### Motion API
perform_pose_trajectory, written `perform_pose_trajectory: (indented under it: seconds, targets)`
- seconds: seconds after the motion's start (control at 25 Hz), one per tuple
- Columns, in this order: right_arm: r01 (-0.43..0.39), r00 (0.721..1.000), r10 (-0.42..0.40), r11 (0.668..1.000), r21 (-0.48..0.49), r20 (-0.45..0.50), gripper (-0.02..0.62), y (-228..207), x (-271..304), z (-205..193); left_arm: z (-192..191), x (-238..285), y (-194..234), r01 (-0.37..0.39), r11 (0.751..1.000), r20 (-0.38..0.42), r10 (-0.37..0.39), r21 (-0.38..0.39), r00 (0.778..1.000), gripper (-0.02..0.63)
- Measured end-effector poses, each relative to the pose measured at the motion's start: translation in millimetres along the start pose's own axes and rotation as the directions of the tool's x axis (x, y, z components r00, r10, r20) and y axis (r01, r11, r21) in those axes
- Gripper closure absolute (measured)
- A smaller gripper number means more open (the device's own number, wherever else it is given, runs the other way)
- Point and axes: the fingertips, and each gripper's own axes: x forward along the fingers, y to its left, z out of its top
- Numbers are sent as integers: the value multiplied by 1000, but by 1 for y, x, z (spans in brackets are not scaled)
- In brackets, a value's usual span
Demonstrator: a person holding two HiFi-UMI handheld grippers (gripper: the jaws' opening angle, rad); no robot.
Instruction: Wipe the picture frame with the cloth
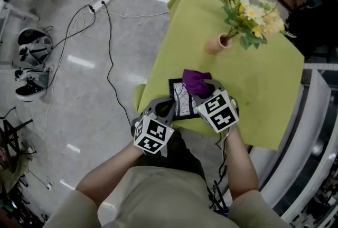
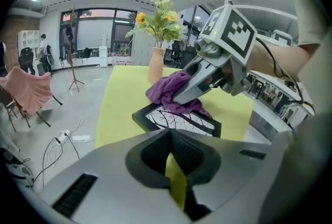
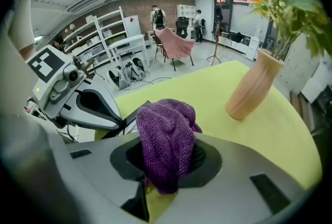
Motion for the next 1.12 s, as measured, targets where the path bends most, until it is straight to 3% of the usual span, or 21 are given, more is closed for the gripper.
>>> perform_pose_trajectory:
  seconds: [0.12,0.24,0.32,0.56,0.84,1.12]
  targets:
    - [-8,998,8,1000,-5,65,485,1,-14,9,0,0,0,12,1000,11,-11,-17,1000,600]
    - [-109,971,103,994,13,217,486,20,-29,33,0,-4,0,30,998,43,-28,-47,999,600]
    - [-177,951,166,984,20,261,486,38,-33,44,0,-8,-3,40,998,58,-37,-56,998,600]
    - [-293,940,285,956,21,186,486,81,-6,38,-13,-13,-14,51,999,-16,-51,-5,999,599]
    - [-232,971,228,971,52,79,488,77,17,14,-16,-12,-13,71,996,-23,-72,-44,997,597]
    - [-92,995,94,994,53,-27,489,50,2,-16,-17,-11,-13,67,997,-35,-68,-32,997,596]
